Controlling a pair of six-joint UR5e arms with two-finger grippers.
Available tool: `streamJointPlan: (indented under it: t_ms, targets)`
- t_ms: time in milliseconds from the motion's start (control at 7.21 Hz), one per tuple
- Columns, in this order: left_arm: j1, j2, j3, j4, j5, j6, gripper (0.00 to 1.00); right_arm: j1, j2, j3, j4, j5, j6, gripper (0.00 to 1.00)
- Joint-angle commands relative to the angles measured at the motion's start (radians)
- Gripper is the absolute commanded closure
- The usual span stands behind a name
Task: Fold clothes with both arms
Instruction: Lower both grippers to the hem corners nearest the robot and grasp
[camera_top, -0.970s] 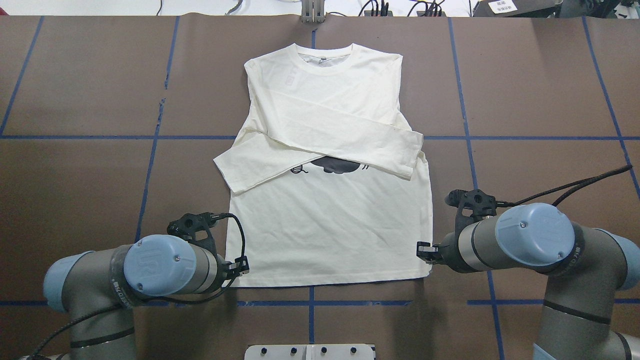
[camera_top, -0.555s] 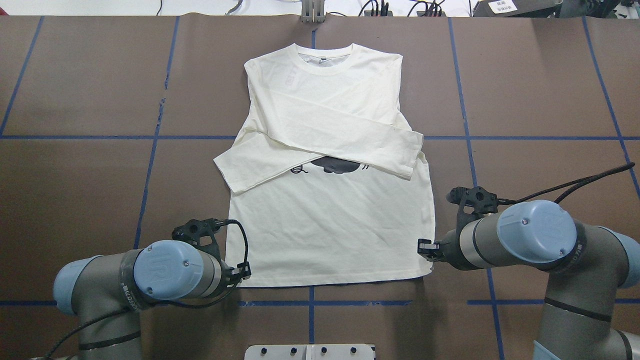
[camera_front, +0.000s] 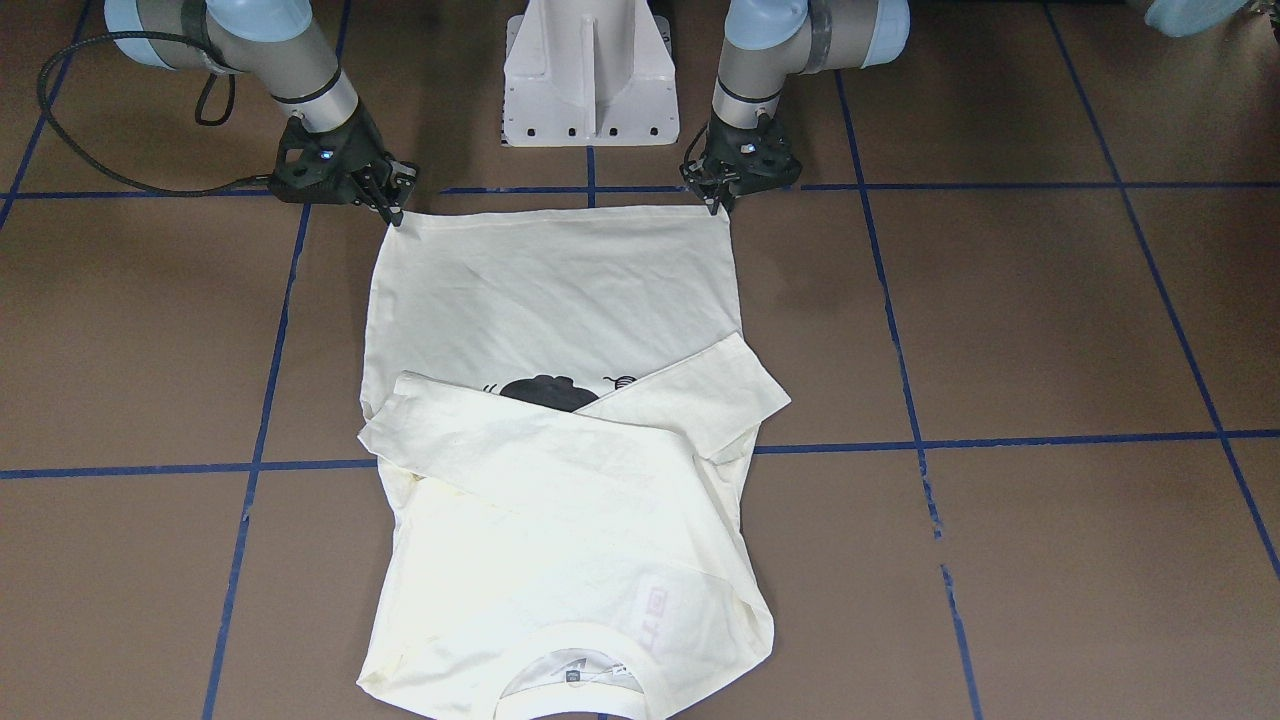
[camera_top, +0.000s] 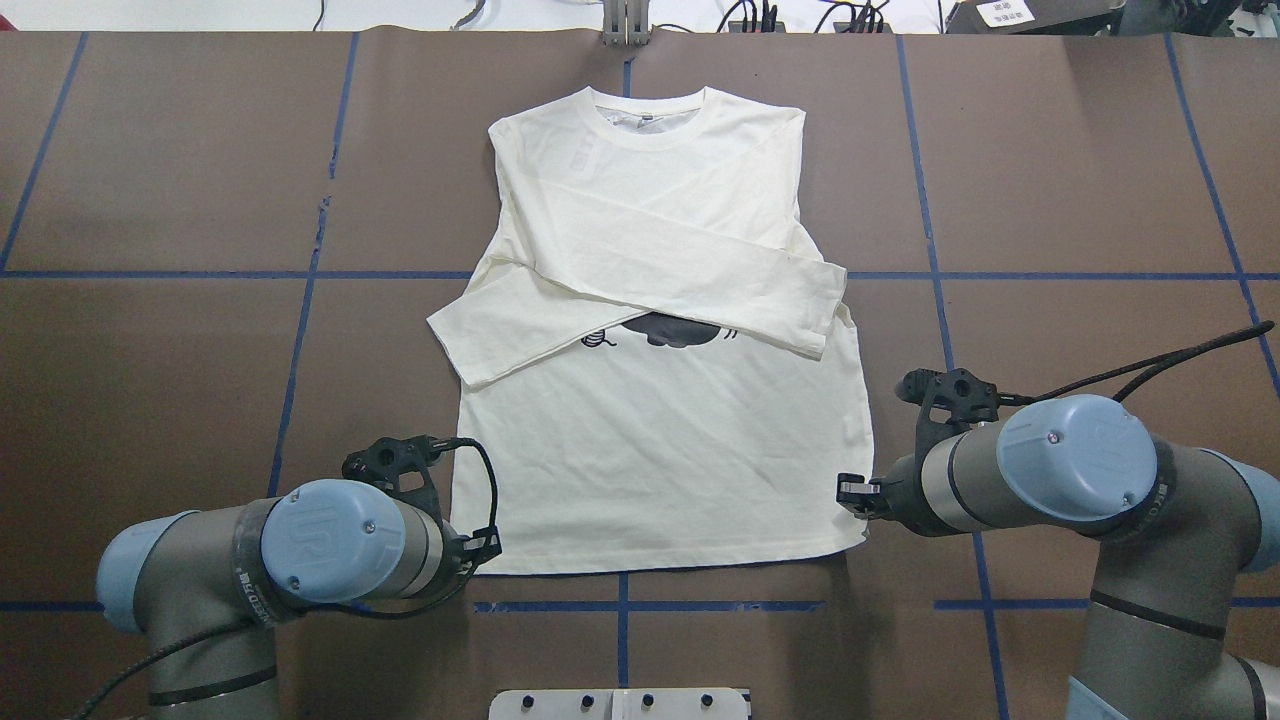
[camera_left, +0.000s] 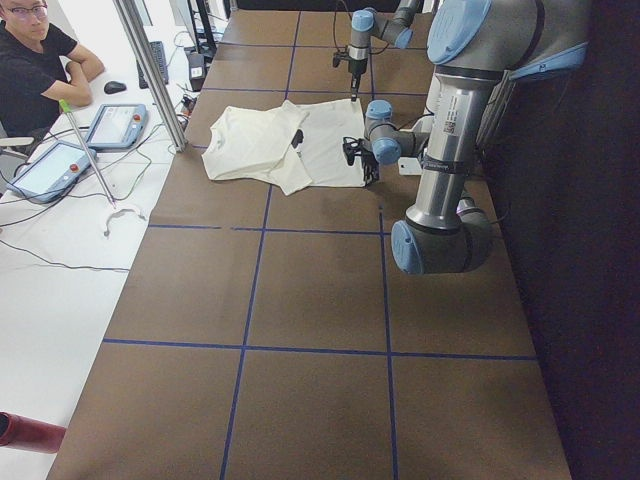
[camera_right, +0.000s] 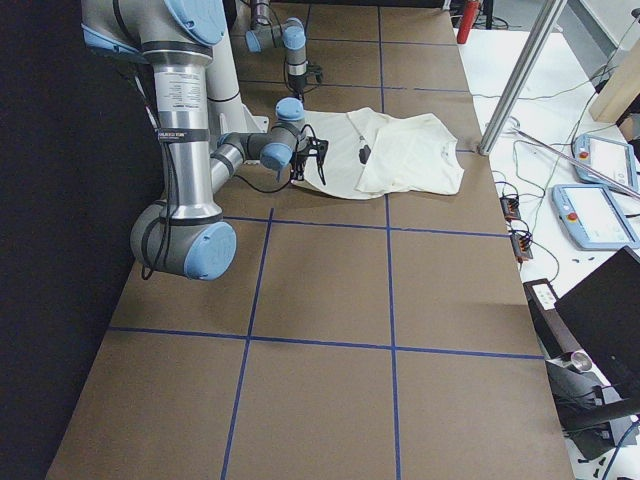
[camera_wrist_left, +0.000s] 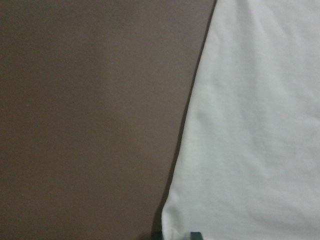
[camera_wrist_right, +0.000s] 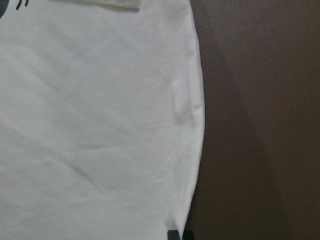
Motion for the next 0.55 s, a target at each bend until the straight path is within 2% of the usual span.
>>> streamJointPlan:
  t_ms: [0,416]
  targets:
    - [0.000,-0.002,0.000,0.008,-0.001,0.002,0.71,0.000,-0.002,0.000,0.000,0.000,0.000,1.00]
    - [0.000,0.001,0.011,0.010,0.002,0.007,0.69,0.001,0.000,-0.001,0.000,0.000,0.000,1.00]
